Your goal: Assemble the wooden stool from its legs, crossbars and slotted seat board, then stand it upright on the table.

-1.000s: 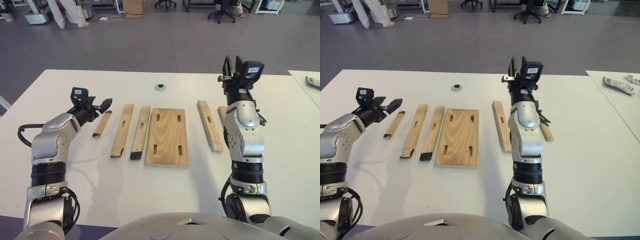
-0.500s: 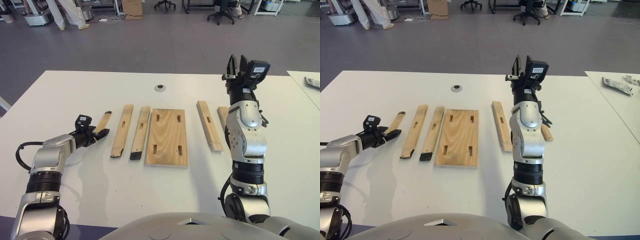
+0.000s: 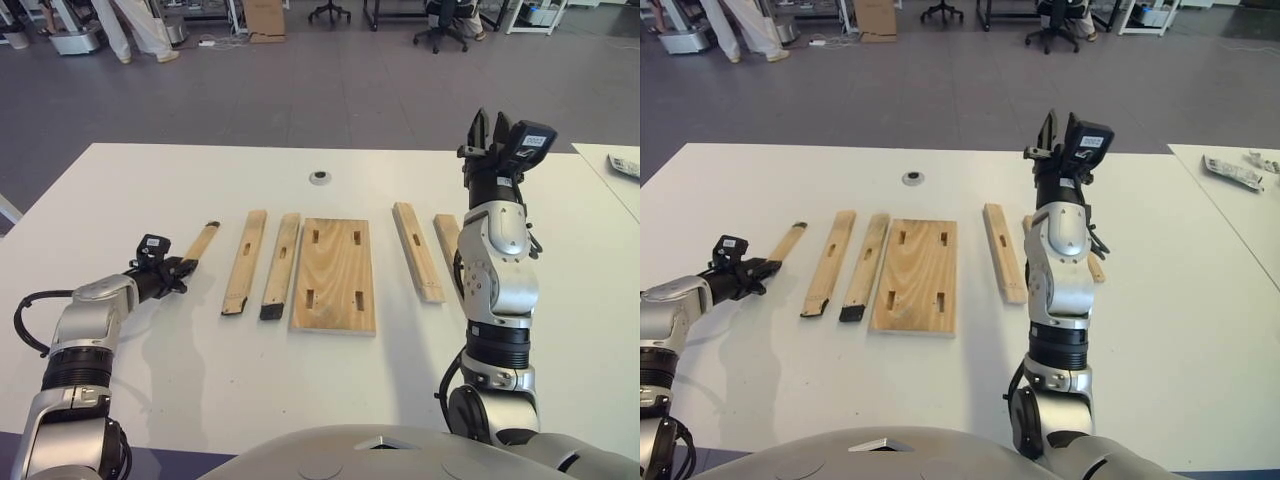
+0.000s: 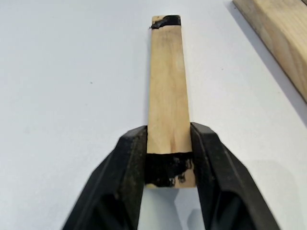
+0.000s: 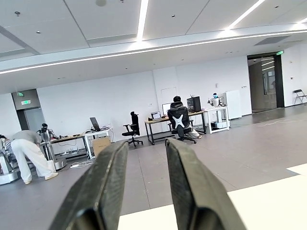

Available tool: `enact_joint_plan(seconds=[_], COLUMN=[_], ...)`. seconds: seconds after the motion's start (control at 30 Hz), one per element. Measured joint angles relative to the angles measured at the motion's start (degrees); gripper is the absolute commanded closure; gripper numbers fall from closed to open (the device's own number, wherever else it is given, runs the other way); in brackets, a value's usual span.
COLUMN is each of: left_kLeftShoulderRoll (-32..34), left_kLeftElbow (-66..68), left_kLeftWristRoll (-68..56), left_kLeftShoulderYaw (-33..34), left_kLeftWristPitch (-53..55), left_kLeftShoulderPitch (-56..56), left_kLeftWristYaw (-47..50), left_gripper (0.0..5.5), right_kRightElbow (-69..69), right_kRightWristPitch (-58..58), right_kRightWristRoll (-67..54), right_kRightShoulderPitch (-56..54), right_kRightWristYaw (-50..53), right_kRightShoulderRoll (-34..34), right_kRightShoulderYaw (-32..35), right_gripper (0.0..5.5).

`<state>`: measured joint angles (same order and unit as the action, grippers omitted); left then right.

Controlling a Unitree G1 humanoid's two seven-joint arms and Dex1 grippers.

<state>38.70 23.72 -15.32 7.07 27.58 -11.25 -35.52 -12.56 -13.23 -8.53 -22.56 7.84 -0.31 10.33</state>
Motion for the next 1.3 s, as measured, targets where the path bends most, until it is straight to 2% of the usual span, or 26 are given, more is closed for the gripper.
enact_joint_plan(seconds=[0.1,0.17,0.3,0.43,0.53,0.57,0.63,1.0,1.13,1.3], left_kLeftShoulderRoll=[-1.5,-5.6,-9.0,-13.2,-15.8,-16.1,-15.9,-15.6,-15.9,-16.0], left_kLeftElbow=[1.0,0.1,-12.1,-23.1,-27.8,-28.9,-29.7,-30.7,-31.1,-32.0], left_kLeftWristRoll=[0.1,-1.9,-6.7,-9.8,-11.5,-11.5,-11.2,-8.7,-8.7,-8.7], left_kLeftShoulderYaw=[1.0,3.6,7.1,2.8,-1.9,-3.2,-4.7,-7.9,-7.9,-7.8], left_kLeftWristPitch=[-2.3,-5.3,-9.6,-8.1,-5.1,-4.6,-4.6,-5.3,-5.7,-5.9], left_kLeftShoulderPitch=[-1.1,-4.2,-14.3,-16.8,-18.3,-19.0,-19.6,-20.2,-20.0,-19.6], left_kLeftWristYaw=[1.3,4.2,6.2,4.5,2.5,1.9,0.5,-2.2,-1.7,-1.5], left_gripper=[4.20,4.20,4.21,4.21,4.21,4.21,4.21,4.21,4.21,4.21], right_kRightElbow=[0.0,-0.3,-1.8,-2.5,-2.6,-2.6,-2.5,0.5,0.6,0.6], right_kRightWristPitch=[0.0,-0.1,-5.3,-13.2,-17.9,-19.4,-20.3,-22.1,-19.8,-18.6], right_kRightWristRoll=[-0.6,-3.6,-14.9,-29.3,-37.7,-40.9,-43.2,-47.6,-47.5,-47.5], right_kRightShoulderPitch=[-0.2,-0.8,-3.1,-6.9,-11.2,-12.6,-14.0,-16.0,-16.0,-16.0], right_kRightWristYaw=[0.2,-0.4,-3.4,-6.3,-7.7,-7.8,-7.8,-4.7,-4.3,-3.6], right_kRightShoulderRoll=[0.3,1.6,3.9,6.5,7.0,7.1,7.4,7.3,6.9,6.6], right_kRightShoulderYaw=[0.2,0.4,1.4,1.4,1.2,1.3,0.9,0.9,2.4,3.0], right_gripper=[4.03,4.03,4.03,3.29,3.23,3.02,2.81,2.80,2.01,1.96])
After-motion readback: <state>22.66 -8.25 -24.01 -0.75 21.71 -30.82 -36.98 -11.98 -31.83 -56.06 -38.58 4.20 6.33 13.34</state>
